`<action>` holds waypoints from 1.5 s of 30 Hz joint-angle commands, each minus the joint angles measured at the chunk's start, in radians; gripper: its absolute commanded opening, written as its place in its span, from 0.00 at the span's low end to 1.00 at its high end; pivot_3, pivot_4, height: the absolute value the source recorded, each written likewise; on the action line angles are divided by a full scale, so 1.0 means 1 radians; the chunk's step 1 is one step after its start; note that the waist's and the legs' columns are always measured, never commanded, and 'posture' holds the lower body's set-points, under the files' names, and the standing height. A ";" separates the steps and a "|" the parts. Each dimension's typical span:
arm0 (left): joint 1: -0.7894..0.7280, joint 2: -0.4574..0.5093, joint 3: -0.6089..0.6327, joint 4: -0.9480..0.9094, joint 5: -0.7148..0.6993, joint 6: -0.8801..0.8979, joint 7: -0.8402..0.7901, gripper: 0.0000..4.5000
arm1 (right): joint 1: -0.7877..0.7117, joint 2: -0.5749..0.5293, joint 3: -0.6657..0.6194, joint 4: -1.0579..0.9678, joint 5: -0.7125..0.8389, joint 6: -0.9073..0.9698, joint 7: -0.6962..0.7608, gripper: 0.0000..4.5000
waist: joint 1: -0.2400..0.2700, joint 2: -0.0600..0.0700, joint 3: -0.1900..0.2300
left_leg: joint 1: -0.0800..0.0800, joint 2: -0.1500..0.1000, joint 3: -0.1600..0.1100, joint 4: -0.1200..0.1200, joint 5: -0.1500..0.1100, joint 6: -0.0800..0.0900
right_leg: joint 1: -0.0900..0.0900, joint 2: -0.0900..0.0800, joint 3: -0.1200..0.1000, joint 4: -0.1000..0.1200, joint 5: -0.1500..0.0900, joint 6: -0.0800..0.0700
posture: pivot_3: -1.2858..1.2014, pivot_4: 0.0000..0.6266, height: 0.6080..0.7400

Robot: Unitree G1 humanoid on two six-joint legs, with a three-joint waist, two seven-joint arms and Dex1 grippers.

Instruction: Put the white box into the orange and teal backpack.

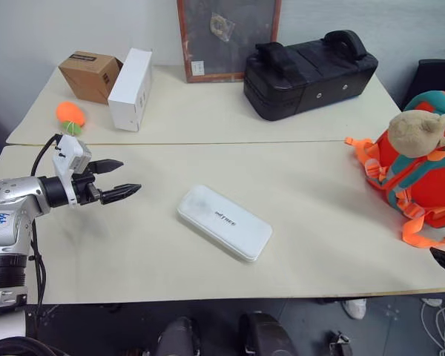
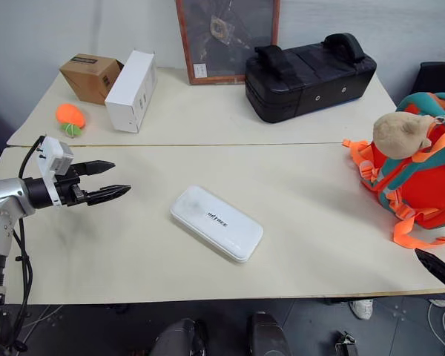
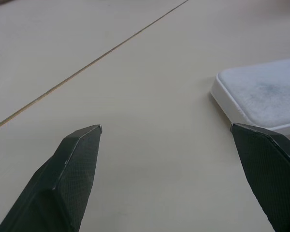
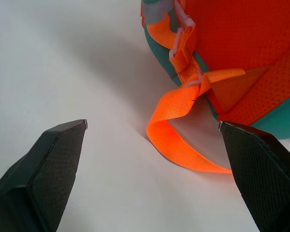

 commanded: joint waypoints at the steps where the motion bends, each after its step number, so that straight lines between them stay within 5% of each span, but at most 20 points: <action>1: 0.023 0.003 0.017 -0.040 0.006 -0.035 0.005 0.99 | -0.006 -0.012 -0.001 0.008 -0.005 -0.023 0.001 1.00 | 0.000 0.000 0.000 | 0.000 0.000 0.000 0.000 0.000 0.000 | 0.000 0.000 0.000 0.000 0.000 0.000 | 0.52 0.24 1.00; 17: 0.017 -0.015 0.004 -0.056 0.031 -0.022 0.081 1.00 | -0.102 -0.052 0.097 0.049 -0.049 -0.045 0.021 0.96 | -0.001 0.000 0.000 | 0.001 0.000 0.001 0.003 0.001 0.000 | 0.000 0.000 0.001 0.004 0.000 0.000 | 0.52 0.24 1.00; 23: -0.016 -0.026 -0.067 -0.037 0.061 -0.058 0.037 0.66 | -0.146 -0.044 0.201 -0.046 -0.046 -0.027 0.041 0.57 | 0.001 0.000 0.000 | 0.001 0.000 0.000 0.006 0.002 0.000 | 0.000 0.000 0.000 0.008 0.000 0.000 | 0.52 0.24 1.00; 31: -0.185 -0.114 -0.246 0.216 0.230 -0.264 -0.010 0.16 | -0.236 -0.013 0.460 -0.278 -0.040 0.067 0.007 0.00 | 0.001 0.000 0.000 | 0.000 0.000 -0.001 0.014 0.002 0.001 | 0.000 0.000 0.000 0.013 0.000 0.000 | 0.52 0.24 1.00; 33: -0.215 -0.141 -0.279 0.258 0.254 -0.301 -0.034 0.01 | -0.261 0.001 0.531 -0.325 -0.047 0.088 -0.006 0.00 | 0.001 0.000 0.000 | 0.000 0.000 -0.001 0.015 0.002 0.001 | 0.000 0.000 0.000 0.013 0.000 0.000 | 0.52 0.24 1.00; 39: -0.241 -0.202 -0.377 0.337 0.362 -0.395 -0.038 0.00 | -0.365 0.043 0.749 -0.414 -0.097 0.142 -0.056 0.00 | 0.001 0.000 0.000 | -0.004 0.000 0.000 0.015 0.002 0.001 | -0.005 0.000 0.001 0.016 0.000 0.000 | 0.52 0.24 1.00; 45: -0.221 -0.239 -0.387 0.315 0.364 -0.407 -0.053 0.00 | -0.407 0.038 0.825 -0.431 -0.086 0.168 -0.030 0.00 | 0.006 0.000 0.000 | -0.009 0.000 0.000 0.019 0.002 0.003 | -0.009 -0.001 0.001 0.017 0.000 0.000 | 0.52 0.24 1.00</action>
